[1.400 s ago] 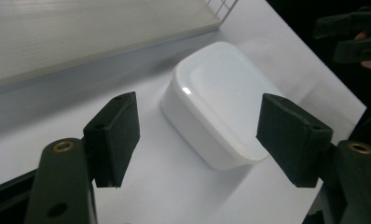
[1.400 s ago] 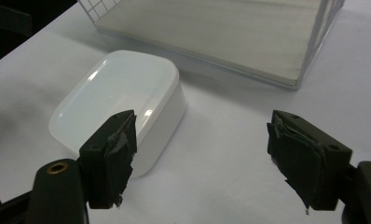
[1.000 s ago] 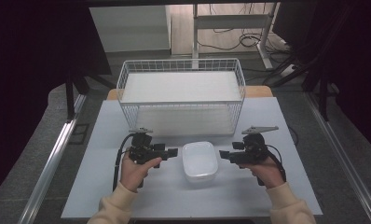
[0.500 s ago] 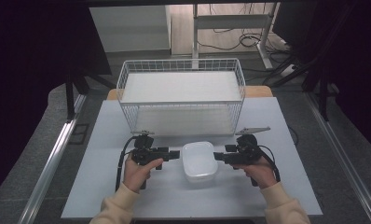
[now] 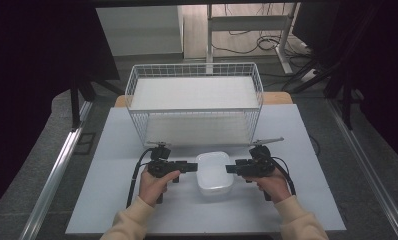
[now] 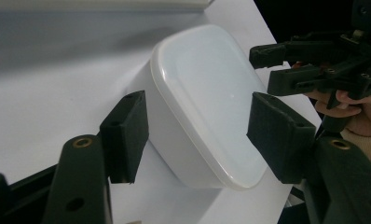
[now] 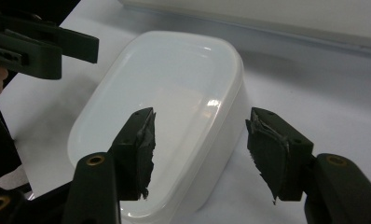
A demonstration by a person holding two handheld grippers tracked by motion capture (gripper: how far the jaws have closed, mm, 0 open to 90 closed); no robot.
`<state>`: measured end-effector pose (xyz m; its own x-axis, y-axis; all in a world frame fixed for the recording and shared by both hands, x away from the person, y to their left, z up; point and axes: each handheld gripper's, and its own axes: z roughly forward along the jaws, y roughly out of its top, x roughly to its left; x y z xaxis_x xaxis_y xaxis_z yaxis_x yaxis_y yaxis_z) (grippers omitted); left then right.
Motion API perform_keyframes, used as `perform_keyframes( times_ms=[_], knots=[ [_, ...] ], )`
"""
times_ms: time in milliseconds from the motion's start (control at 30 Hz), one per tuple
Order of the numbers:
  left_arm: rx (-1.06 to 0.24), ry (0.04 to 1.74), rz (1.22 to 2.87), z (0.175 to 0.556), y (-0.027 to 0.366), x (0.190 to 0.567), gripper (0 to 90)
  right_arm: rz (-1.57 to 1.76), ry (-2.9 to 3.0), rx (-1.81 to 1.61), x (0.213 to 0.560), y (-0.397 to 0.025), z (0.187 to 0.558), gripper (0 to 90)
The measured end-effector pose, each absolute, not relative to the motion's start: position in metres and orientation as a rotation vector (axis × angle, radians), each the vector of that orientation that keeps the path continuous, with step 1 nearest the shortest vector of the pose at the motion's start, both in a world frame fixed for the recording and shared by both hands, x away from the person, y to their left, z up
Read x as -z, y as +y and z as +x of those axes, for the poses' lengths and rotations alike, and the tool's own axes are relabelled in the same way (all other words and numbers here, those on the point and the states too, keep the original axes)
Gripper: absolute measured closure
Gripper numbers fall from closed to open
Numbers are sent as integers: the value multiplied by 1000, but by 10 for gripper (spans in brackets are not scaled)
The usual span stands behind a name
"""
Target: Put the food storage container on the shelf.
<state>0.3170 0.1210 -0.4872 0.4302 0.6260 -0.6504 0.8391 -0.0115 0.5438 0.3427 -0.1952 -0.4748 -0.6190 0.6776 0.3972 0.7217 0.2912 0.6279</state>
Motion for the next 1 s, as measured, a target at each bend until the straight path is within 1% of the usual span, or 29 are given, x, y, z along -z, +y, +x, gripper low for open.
perform_keyframes(
  times_ms=[100,200,367,533,567,633,800,900,1000],
  knots=[
    [299,1281,1728,318,116,492,406,-1350,-2459,1236,478,-193,344,423],
    [370,1291,1713,320,113,501,424,-1344,-2443,1228,480,-192,344,435],
    [398,1288,1726,321,109,507,492,-1362,-2411,1214,483,-193,345,469],
    [390,1302,1710,319,107,508,587,-1391,-2300,1214,487,-198,346,583],
    [385,1299,1710,318,109,507,627,-1403,-2284,1206,486,-199,346,598],
    [381,1297,1702,316,109,506,650,-1417,-2245,1209,486,-202,346,633],
    [427,1282,1639,314,116,506,721,-1429,-2198,1241,483,-208,343,704],
    [403,1266,1646,310,118,501,756,-1434,-2192,1252,479,-209,340,736],
    [381,1255,1640,308,119,497,797,-1425,-2177,1280,475,-211,337,787]
  ],
)
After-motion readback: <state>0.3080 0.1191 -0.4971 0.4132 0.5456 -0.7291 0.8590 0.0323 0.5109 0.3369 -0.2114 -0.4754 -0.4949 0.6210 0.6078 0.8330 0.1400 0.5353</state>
